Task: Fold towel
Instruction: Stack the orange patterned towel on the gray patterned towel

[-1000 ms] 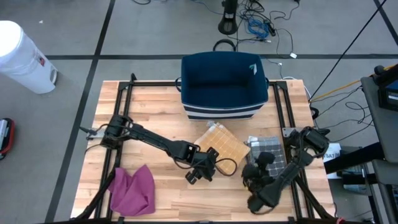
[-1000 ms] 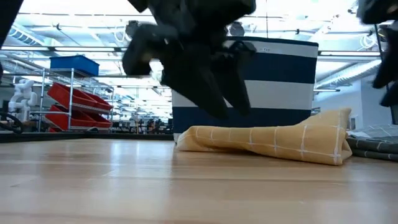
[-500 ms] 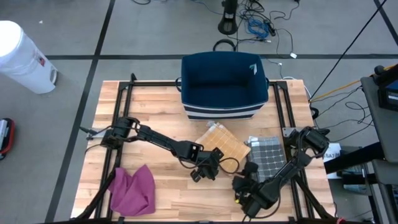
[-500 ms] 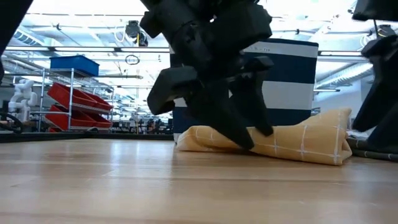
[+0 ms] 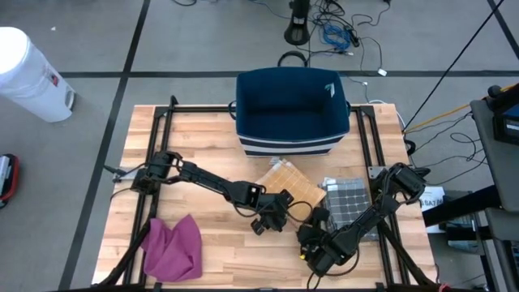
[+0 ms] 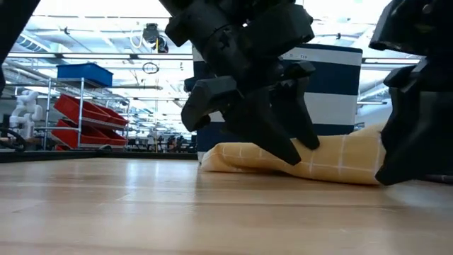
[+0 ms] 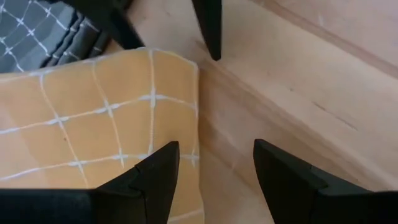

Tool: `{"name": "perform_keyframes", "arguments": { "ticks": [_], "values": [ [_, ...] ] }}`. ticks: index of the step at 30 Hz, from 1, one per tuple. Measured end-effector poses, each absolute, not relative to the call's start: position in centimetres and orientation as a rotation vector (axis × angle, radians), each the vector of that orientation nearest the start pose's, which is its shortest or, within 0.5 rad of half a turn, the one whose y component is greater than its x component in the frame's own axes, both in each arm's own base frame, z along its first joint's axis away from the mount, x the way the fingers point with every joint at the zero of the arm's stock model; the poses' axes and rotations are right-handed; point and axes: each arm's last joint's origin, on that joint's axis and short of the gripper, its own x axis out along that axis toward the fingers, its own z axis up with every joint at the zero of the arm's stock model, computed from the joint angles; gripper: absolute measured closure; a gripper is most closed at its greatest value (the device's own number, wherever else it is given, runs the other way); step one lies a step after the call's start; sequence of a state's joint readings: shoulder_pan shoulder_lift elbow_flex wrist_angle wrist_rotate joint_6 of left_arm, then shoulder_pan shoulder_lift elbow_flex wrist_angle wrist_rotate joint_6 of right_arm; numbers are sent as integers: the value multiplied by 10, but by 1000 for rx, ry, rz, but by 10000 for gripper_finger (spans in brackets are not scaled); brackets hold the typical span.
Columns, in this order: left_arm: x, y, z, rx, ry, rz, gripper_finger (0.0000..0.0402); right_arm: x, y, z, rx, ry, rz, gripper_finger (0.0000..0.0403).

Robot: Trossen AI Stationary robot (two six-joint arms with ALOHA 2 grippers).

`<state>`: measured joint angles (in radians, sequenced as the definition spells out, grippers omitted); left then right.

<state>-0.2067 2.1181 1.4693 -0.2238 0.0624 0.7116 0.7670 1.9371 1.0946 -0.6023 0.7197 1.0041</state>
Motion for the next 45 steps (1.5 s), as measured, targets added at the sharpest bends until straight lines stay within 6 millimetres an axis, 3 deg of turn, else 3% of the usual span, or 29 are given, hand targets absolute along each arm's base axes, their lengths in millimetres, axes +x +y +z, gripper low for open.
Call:
{"name": "perform_keyframes", "arguments": {
  "ticks": [7, 15, 21, 28, 33, 38, 45],
  "values": [
    [441, -92, 155, 722, 749, -549, 188, 264, 208, 108, -81, 933, -493, 245],
    [442, -92, 155, 722, 750, -545, 188, 262, 206, 111, -90, 906, -519, 392],
    [443, -91, 156, 764, 744, -511, 188, 263, 206, 127, 19, 843, -533, 400],
    [446, -99, 160, 808, 693, -453, 188, 261, 200, 165, 149, 721, -547, 401],
    [448, -107, 165, 865, 663, -314, 188, 258, 196, 186, 200, 648, -550, 402],
    [446, -118, 167, 899, 664, -204, 188, 256, 195, 191, 218, 636, -559, 402],
    [450, -127, 175, 769, 567, -136, 188, 255, 194, 190, 228, 645, -569, 403]
  ]
}}
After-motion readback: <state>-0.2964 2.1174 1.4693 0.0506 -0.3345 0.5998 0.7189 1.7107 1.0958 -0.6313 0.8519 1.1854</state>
